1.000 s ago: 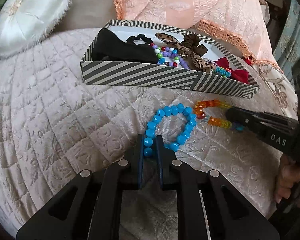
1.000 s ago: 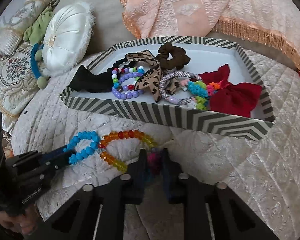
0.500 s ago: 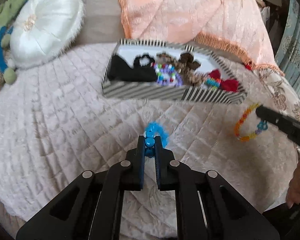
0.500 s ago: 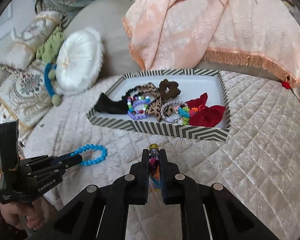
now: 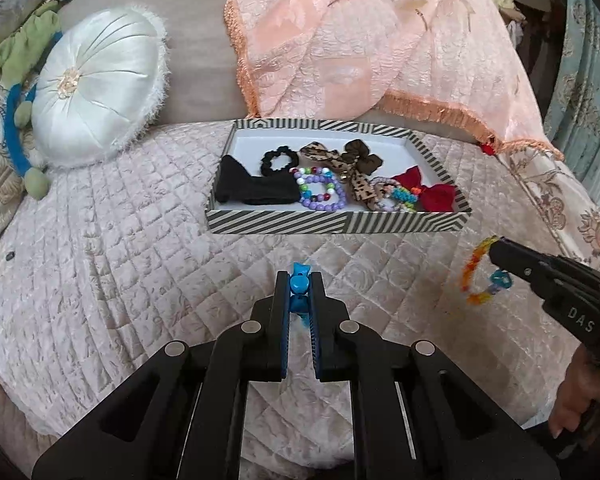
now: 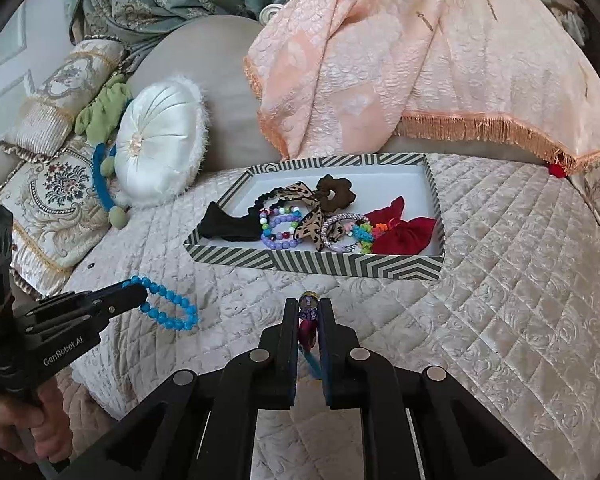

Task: Organize jewelry
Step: 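Hold the blue and orange bracelets above the bed with both grippers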

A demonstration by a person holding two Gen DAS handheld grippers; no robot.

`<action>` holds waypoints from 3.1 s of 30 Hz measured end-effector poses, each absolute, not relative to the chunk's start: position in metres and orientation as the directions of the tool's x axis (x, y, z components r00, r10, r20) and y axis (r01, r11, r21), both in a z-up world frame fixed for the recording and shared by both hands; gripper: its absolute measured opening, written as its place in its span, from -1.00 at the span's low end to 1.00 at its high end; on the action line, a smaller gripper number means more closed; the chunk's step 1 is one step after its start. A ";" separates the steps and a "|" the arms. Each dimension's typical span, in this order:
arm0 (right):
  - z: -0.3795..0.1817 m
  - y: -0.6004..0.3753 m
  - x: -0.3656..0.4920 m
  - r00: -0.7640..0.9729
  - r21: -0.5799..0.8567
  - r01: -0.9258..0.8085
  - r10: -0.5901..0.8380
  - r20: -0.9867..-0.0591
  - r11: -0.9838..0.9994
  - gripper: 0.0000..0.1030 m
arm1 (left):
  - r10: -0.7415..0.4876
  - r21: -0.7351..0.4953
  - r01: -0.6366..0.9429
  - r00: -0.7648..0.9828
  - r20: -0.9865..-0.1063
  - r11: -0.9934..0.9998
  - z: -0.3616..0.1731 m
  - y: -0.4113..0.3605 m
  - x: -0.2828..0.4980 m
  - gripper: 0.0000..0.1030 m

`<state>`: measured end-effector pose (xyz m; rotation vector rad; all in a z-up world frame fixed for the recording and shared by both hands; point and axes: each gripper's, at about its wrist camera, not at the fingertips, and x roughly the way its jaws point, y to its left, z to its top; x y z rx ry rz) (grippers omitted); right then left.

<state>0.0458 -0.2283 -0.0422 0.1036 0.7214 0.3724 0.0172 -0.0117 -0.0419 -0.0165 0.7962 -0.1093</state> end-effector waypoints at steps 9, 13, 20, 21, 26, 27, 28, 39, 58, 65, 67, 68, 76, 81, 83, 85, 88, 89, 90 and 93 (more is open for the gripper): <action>-0.046 -0.221 0.051 0.682 0.191 -0.298 0.349 -0.643 0.935 -0.84 | -0.008 0.013 0.025 0.716 -0.698 1.000 -0.049 -0.009 0.015 -0.86; -0.047 -0.218 0.051 0.680 0.186 -0.300 0.346 -0.646 0.936 -0.84 | -0.004 0.013 0.018 0.710 -0.704 1.000 -0.052 -0.008 0.017 -0.86; -0.049 -0.218 0.053 0.679 0.183 -0.294 0.340 -0.651 0.938 -0.84 | 0.008 0.021 0.011 0.710 -0.704 1.000 -0.053 -0.006 0.019 -0.86; -0.049 -0.217 0.053 0.679 0.182 -0.294 0.339 -0.651 0.938 -0.84 | 0.009 0.024 0.011 0.710 -0.704 1.000 -0.053 -0.006 0.019 -0.86; -0.051 -0.216 0.054 0.678 0.180 -0.295 0.338 -0.652 0.938 -0.84 | 0.016 0.030 0.006 0.709 -0.705 1.000 -0.054 -0.006 0.019 -0.86; -0.051 -0.216 0.054 0.678 0.180 -0.295 0.338 -0.653 0.938 -0.84 | 0.018 0.031 0.006 0.709 -0.705 0.999 -0.054 -0.006 0.020 -0.86; -0.050 -0.216 0.054 0.678 0.179 -0.295 0.338 -0.653 0.938 -0.84 | 0.020 0.034 0.005 0.708 -0.706 0.999 -0.054 -0.007 0.020 -0.86; -0.051 -0.217 0.053 0.683 0.172 -0.293 0.332 -0.651 0.940 -0.84 | 0.027 0.042 0.004 0.709 -0.705 0.999 -0.055 -0.007 0.021 -0.86; -0.048 -0.215 0.054 0.691 0.150 -0.291 0.316 -0.650 0.945 -0.84 | 0.024 0.040 0.007 0.704 -0.709 0.999 -0.058 -0.011 0.022 -0.86; -0.048 -0.215 0.054 0.694 0.145 -0.283 0.307 -0.652 0.948 -0.84 | 0.025 0.042 0.007 0.703 -0.711 0.999 -0.059 -0.012 0.023 -0.86; -0.048 -0.215 0.054 0.694 0.144 -0.283 0.306 -0.652 0.948 -0.84 | 0.026 0.043 0.006 0.703 -0.710 0.999 -0.060 -0.011 0.023 -0.86; -0.048 -0.215 0.054 0.694 0.142 -0.283 0.305 -0.653 0.949 -0.84 | 0.027 0.043 0.005 0.703 -0.711 0.999 -0.060 -0.011 0.023 -0.86; -0.048 -0.214 0.054 0.694 0.138 -0.282 0.301 -0.654 0.949 -0.84 | 0.030 0.043 0.000 0.702 -0.712 0.999 -0.063 -0.010 0.023 -0.86; -0.047 -0.215 0.055 0.695 0.138 -0.279 0.299 -0.654 0.950 -0.84 | 0.029 0.043 0.003 0.702 -0.712 0.999 -0.063 -0.010 0.023 -0.86; -0.048 -0.216 0.055 0.697 0.138 -0.276 0.297 -0.653 0.951 -0.84 | 0.029 0.043 0.003 0.701 -0.712 0.999 -0.063 -0.010 0.024 -0.86; -0.048 -0.216 0.054 0.696 0.137 -0.276 0.296 -0.654 0.951 -0.84 | 0.027 0.043 0.005 0.701 -0.713 0.999 -0.065 -0.010 0.026 -0.86; -0.049 -0.215 0.055 0.695 0.130 -0.275 0.290 -0.657 0.953 -0.84 | 0.025 0.041 0.006 0.697 -0.716 0.999 -0.067 -0.010 0.031 -0.86; -0.049 -0.215 0.055 0.695 0.128 -0.272 0.287 -0.659 0.954 -0.84 | 0.023 0.039 0.008 0.696 -0.718 0.999 -0.069 -0.010 0.032 -0.86; -0.050 -0.216 0.056 0.694 0.130 -0.268 0.285 -0.661 0.955 -0.84 | 0.021 0.039 0.009 0.695 -0.719 0.999 -0.069 -0.010 0.034 -0.86; -0.051 -0.216 0.058 0.694 0.131 -0.263 0.282 -0.663 0.956 -0.84 | 0.018 0.035 0.011 0.690 -0.724 0.999 -0.074 -0.009 0.038 -0.86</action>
